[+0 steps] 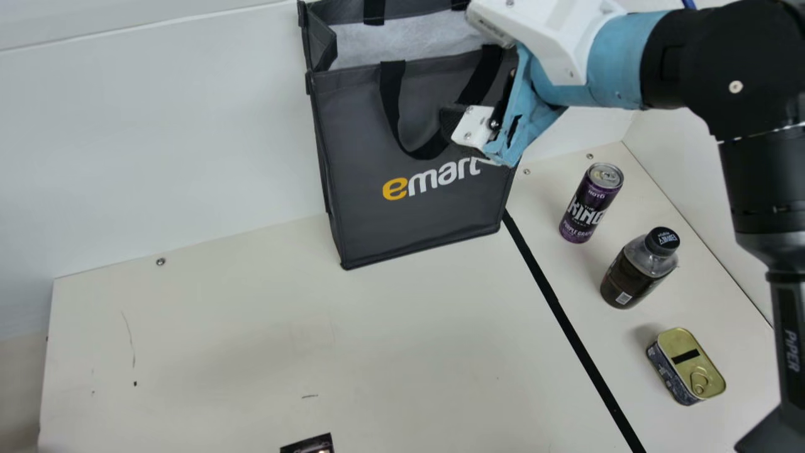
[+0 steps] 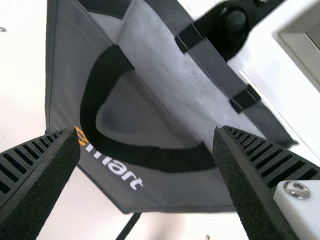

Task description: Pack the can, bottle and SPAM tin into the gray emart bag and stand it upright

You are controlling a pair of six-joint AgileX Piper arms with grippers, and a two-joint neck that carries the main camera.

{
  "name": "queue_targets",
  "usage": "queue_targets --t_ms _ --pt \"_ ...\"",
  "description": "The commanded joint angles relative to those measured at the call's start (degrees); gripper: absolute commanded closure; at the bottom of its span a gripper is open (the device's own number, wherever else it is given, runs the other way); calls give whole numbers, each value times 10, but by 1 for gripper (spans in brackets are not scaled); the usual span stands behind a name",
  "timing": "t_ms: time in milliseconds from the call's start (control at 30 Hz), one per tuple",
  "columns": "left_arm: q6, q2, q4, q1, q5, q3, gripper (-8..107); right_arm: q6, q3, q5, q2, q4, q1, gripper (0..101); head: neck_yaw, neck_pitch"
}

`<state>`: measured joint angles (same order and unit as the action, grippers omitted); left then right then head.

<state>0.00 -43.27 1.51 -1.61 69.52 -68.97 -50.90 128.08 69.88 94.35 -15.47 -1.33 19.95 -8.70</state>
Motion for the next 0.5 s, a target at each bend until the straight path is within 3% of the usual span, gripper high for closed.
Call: queue_targets --t_ms 0,467 --pt "0 0 0 0 0 0 9 -10 7 0 7 -3 1 6 0 -13" --pt "0 0 0 0 0 0 9 -63 58 0 66 -38 -7 6 0 -13"
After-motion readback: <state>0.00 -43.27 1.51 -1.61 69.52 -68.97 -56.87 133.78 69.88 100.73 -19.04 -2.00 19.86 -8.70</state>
